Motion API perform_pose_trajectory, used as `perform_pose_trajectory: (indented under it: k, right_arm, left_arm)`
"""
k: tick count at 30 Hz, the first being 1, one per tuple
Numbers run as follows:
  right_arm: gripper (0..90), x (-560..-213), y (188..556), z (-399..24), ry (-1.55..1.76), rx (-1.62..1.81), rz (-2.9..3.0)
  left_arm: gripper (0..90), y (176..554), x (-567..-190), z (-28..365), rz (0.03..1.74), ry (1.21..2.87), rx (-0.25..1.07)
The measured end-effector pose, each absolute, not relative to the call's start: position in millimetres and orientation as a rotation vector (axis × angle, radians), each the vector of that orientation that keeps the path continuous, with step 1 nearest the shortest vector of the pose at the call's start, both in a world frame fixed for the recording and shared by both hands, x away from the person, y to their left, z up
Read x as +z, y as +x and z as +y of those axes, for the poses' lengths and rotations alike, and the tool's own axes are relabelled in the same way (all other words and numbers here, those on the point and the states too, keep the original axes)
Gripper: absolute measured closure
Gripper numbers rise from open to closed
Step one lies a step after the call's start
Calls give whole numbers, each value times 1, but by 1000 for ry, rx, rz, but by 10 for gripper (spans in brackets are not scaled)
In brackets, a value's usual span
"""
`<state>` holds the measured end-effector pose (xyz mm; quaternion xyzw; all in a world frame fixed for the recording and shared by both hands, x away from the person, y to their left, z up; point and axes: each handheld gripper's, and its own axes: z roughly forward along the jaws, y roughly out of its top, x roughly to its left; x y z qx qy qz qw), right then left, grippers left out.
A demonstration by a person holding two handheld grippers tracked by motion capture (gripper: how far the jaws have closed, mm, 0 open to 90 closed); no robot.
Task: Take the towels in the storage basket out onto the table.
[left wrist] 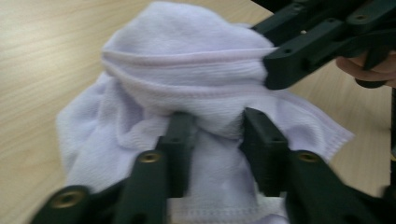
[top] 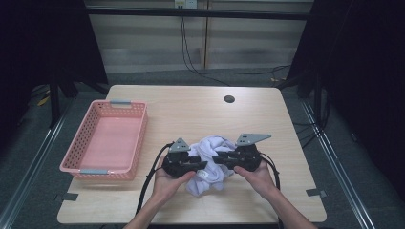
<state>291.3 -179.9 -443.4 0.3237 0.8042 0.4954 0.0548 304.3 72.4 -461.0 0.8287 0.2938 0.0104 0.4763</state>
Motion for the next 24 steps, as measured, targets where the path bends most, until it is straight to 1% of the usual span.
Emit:
perform_pose_trajectory:
  k: [1,2,3,4,7,8,10,11,13,14,16,17,18,19,21,23,24]
  right_arm:
    - [753,-443,291,-181,992,1497,2437]
    - [749,-442,291,-183,995,1496,2432]
    - [747,-442,291,-184,1002,1505,2428]
    - [747,-441,291,-185,998,1505,2427]
    - [738,-438,292,-191,1019,1517,2389]
    - [774,-437,292,-193,1023,1524,2377]
    - [800,-434,293,-199,1036,1524,2351]
    - [834,-433,293,-201,1032,1536,2354]
    - [832,-431,292,-205,1015,1562,2348]
    - [781,-430,291,-204,1003,1566,2350]
    - [791,-429,290,-201,1007,1541,2331]
    - [747,-427,291,-200,1001,1545,2324]
    - [653,-425,291,-201,999,1567,2320]
    - [583,-425,291,-201,998,1577,2327]
    - [529,-428,291,-196,982,1569,2365]
    - [453,-435,290,-185,957,1519,2416]
    - [439,-438,290,-178,956,1454,2417]
  left_arm:
    - [819,303,-461,73,716,2023,42]
    - [850,304,-460,73,708,2023,31]
    - [861,303,-459,73,706,2018,23]
    - [869,302,-457,74,701,2010,37]
    - [869,302,-451,80,702,1976,10]
    - [869,302,-450,82,705,1972,9]
    - [869,301,-449,86,702,1966,9]
    - [869,301,-448,88,702,1955,-4]
    - [868,302,-449,84,695,1956,-24]
    - [868,302,-450,80,699,1972,-20]
    - [869,301,-453,74,679,1998,-40]
    - [869,301,-454,72,678,2004,-40]
    - [869,300,-454,72,684,2006,-37]
    - [868,301,-455,71,674,2014,-39]
    - [867,301,-456,69,667,2020,-49]
    - [862,301,-459,66,652,2036,-56]
    - [863,298,-459,63,644,2046,-50]
